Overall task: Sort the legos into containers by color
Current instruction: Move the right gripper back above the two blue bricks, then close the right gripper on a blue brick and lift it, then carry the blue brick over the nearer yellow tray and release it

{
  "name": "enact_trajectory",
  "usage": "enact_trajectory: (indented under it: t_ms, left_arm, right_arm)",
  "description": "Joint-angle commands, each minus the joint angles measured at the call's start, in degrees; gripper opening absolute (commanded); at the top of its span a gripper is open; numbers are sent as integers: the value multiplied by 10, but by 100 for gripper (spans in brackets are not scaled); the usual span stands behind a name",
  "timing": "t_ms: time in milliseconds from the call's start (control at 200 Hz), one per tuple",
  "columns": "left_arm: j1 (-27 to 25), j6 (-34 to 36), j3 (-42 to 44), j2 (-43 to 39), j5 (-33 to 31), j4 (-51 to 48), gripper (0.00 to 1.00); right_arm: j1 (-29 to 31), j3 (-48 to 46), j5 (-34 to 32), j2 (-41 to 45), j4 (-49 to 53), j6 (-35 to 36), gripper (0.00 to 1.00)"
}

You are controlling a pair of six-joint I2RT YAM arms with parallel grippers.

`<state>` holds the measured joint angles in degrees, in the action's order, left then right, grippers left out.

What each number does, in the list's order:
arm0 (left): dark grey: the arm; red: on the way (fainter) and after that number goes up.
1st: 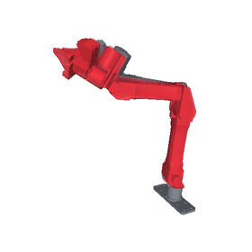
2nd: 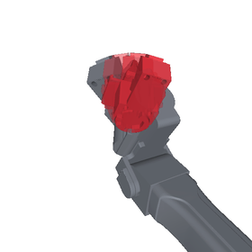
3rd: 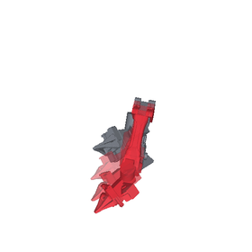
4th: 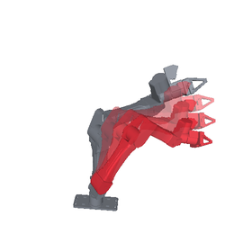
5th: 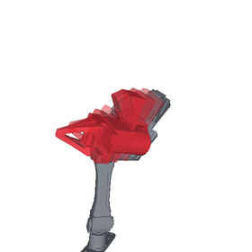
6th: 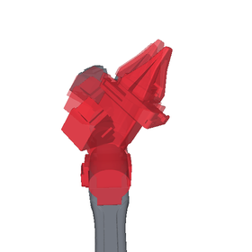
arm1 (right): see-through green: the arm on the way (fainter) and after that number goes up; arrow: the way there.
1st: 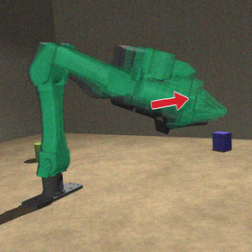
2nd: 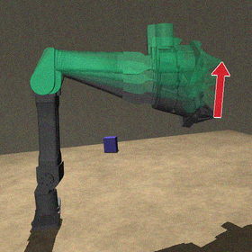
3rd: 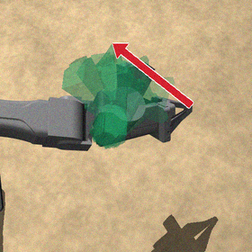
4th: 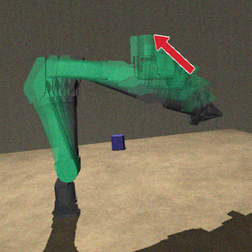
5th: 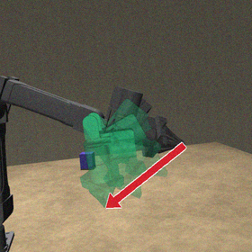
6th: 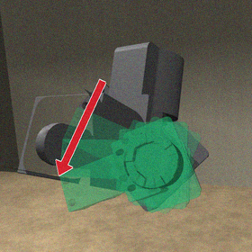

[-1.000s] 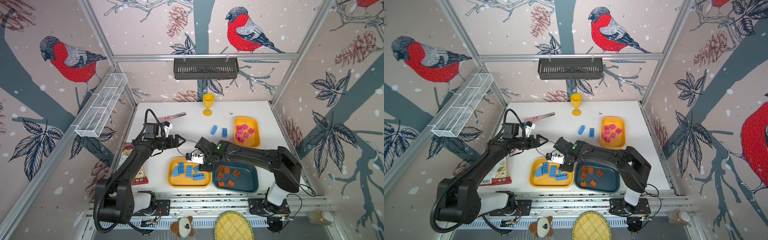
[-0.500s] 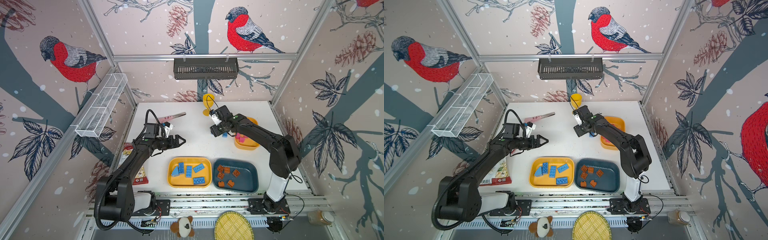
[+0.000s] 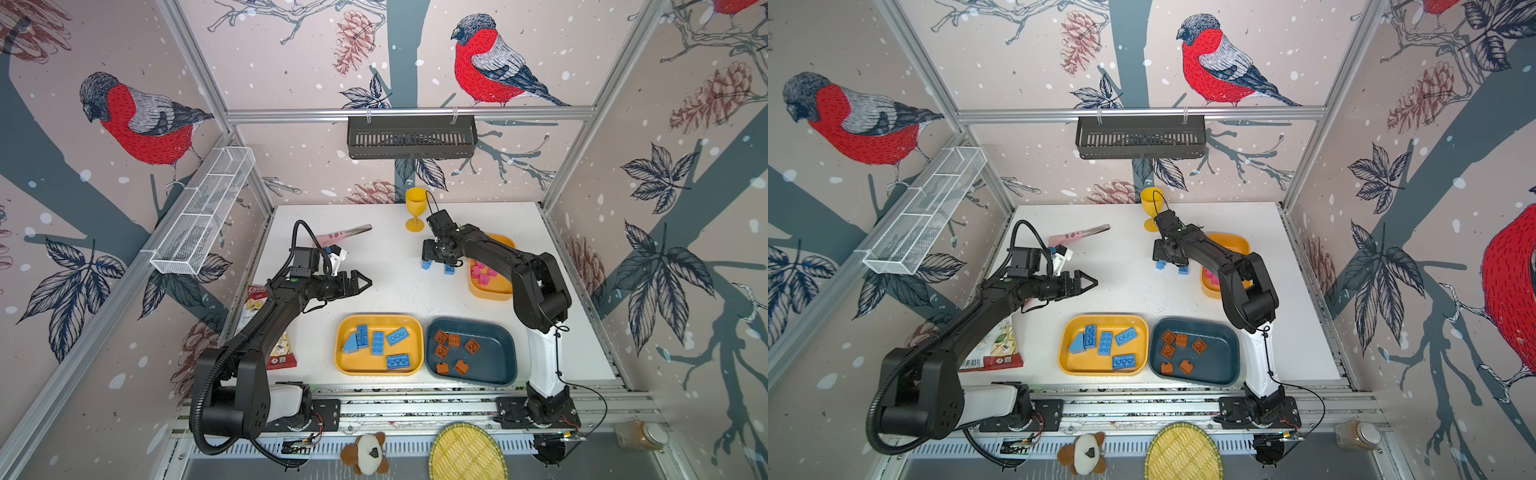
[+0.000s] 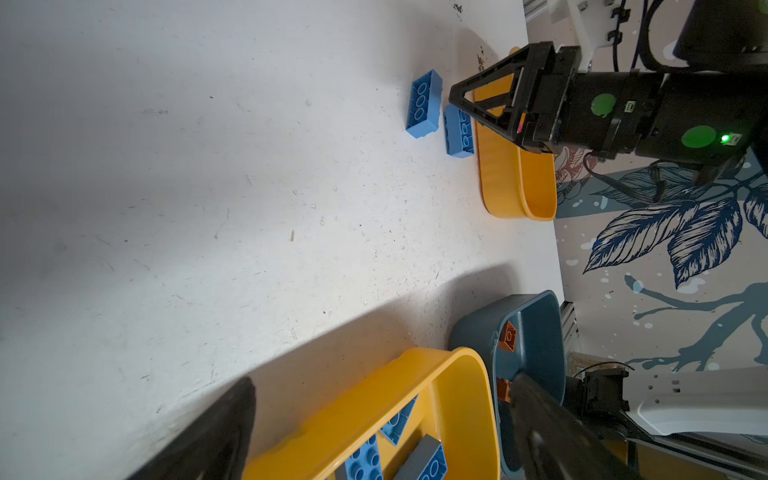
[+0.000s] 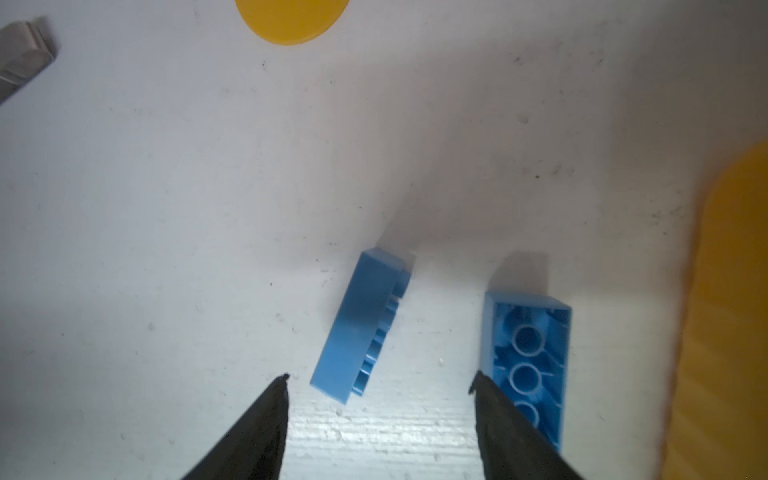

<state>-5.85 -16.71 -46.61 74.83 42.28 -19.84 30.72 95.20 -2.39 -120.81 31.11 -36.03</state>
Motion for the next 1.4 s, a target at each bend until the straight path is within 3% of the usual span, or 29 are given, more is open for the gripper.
enact_trajectory:
  t_ms: [0, 585, 785, 1166, 1396]
  left_arm:
    - [1, 5, 2, 2, 12, 9, 95]
    - [0, 10, 4, 3, 18, 8, 94]
    - [1, 12, 4, 2, 18, 6, 94]
    - [0, 13, 2, 7, 18, 9, 94]
    - [0, 11, -13, 21, 18, 13, 94]
  right_arm:
    - [1, 19, 10, -22, -22, -45, 70]
    - [9, 75, -44, -100, 3, -45, 42]
    - [13, 80, -57, -89, 11, -32, 20]
    - [31, 16, 8, 37, 12, 27, 17]
    - [106, -67, 88, 152, 29, 53, 17]
